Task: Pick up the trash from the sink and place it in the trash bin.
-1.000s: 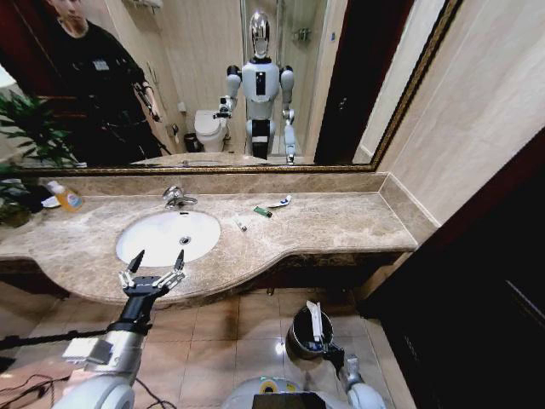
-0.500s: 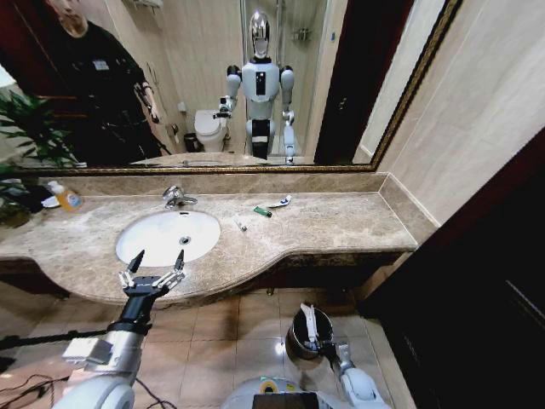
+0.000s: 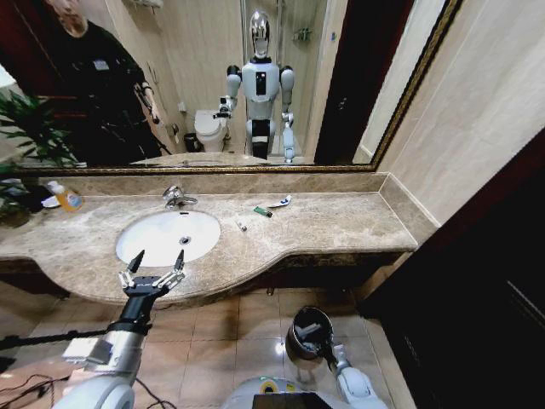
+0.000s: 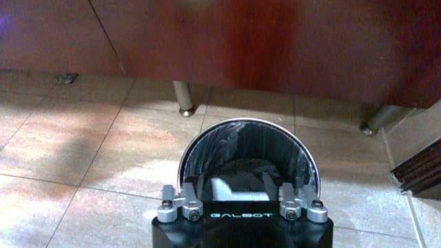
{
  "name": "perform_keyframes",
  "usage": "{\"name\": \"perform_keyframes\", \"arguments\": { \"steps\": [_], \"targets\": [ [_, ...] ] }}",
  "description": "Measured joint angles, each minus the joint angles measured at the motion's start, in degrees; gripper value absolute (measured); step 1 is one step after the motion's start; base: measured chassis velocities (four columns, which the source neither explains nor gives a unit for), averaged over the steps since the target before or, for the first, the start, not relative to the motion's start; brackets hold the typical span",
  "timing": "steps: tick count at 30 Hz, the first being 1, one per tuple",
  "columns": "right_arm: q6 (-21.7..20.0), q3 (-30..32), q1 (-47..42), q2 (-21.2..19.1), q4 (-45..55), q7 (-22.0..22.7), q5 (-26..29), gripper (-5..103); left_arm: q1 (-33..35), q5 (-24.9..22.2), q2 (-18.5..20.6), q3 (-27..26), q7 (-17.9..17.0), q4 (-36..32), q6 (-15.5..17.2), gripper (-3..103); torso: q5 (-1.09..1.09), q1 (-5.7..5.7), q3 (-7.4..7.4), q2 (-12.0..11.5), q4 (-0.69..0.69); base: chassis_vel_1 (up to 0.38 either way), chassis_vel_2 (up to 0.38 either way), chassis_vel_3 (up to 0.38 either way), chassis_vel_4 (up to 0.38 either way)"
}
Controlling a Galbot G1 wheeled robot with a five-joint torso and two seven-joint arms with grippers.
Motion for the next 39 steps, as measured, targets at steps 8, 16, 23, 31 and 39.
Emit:
{"name": "perform_keyframes", "arguments": {
  "steps": [8, 16, 23, 31, 39],
  "targets": [
    [-0.2, -0.05, -0.51, -0.14, 1.48, 0.62, 1.21, 88, 0.0, 0.0, 0.0, 0.0, 0.0, 0.0, 0.0, 100, 0.0, 0.0, 0.0, 0.0, 0.0, 0.0, 0.0, 0.0, 0.0],
    [-3.2, -0.21, -1.85, -0.08, 5.21, 1.62, 5.7, 100, 0.0, 0.0, 0.0, 0.0, 0.0, 0.0, 0.0, 100, 0.0, 0.0, 0.0, 0.0, 0.0, 0.0, 0.0, 0.0, 0.0],
    [-10.29, -0.23, -2.94, 1.66, 11.61, 10.19, 15.61, 100, 0.0, 0.0, 0.0, 0.0, 0.0, 0.0, 0.0, 100, -0.01, 0.0, 0.0, 0.0, 0.0, 0.0, 0.0, 0.0, 0.0],
    [-13.84, -0.43, -6.01, 1.05, 20.42, 11.55, 20.68, 100, 0.0, 0.0, 0.0, 0.0, 0.0, 0.0, 0.0, 100, -0.01, 0.0, 0.0, 0.0, 0.0, 0.0, 0.0, 0.0, 0.0],
    [-17.17, -0.04, -9.94, 2.58, 35.83, 13.53, 19.38, 100, 0.0, 0.0, 0.0, 0.0, 0.0, 0.0, 0.0, 100, -0.01, 0.0, 0.0, 0.0, 0.0, 0.0, 0.0, 0.0, 0.0]
  ]
}}
